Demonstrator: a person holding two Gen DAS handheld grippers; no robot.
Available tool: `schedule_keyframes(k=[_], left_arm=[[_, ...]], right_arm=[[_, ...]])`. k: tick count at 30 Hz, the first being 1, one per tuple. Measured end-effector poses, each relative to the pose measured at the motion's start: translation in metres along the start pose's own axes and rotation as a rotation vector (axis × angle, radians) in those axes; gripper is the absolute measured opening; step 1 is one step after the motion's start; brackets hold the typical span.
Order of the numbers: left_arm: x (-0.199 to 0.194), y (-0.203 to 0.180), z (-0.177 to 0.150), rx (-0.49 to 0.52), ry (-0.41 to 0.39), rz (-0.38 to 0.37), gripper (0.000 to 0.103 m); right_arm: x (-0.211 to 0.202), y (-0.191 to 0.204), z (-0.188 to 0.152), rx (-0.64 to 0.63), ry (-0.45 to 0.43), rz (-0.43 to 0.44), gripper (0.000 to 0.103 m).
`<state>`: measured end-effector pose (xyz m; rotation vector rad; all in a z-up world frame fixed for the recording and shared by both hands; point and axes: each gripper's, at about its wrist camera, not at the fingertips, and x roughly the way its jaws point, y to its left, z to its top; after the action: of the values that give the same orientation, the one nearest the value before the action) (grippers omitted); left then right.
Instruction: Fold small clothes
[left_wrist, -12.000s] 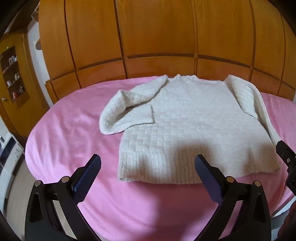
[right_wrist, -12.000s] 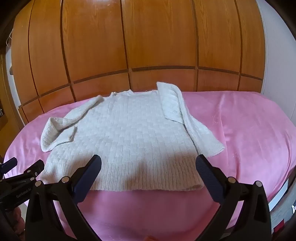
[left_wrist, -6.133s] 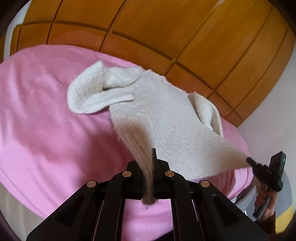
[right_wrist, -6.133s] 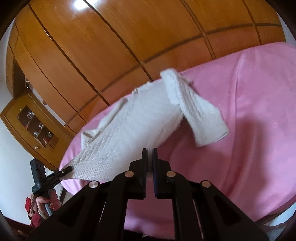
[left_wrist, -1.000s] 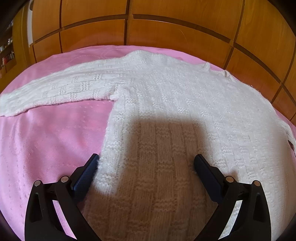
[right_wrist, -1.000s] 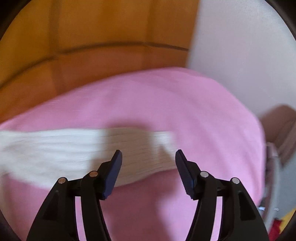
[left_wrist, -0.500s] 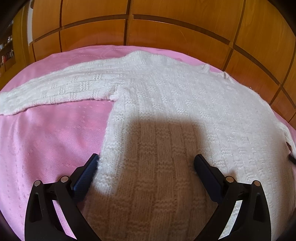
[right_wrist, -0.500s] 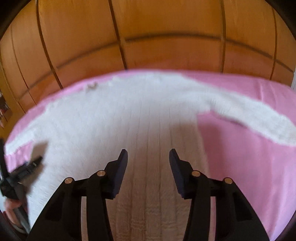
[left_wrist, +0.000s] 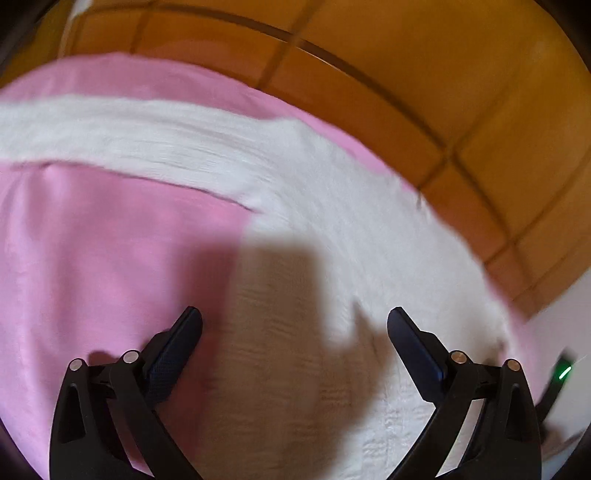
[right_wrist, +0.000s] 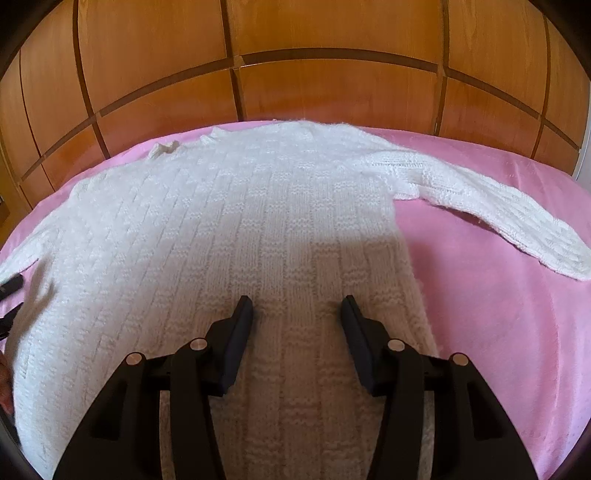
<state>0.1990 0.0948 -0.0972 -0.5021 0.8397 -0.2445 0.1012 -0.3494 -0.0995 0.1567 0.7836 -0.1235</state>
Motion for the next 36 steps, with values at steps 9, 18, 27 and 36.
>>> schedule_keyframes(k=[9,18,27,36], left_arm=[[-0.059,0.138,0.066,-0.356,-0.211,0.232,0.099],[-0.084,0.226,0.089,-0.654,-0.336,0.211,0.052],[-0.093,0.263,0.110,-0.763,-0.294,0.253,0.008],[-0.118,0.209,0.138,-0.589,-0.361,0.298,0.005]], right_arm=[[0.000,0.000,0.000,-0.001,0.000,-0.002,0.050],[0.001,0.001,0.000,-0.003,0.001,-0.005,0.051],[0.001,0.000,0.000,-0.001,0.001,-0.002,0.051],[0.002,-0.001,0.000,0.004,-0.001,0.004,0.051]])
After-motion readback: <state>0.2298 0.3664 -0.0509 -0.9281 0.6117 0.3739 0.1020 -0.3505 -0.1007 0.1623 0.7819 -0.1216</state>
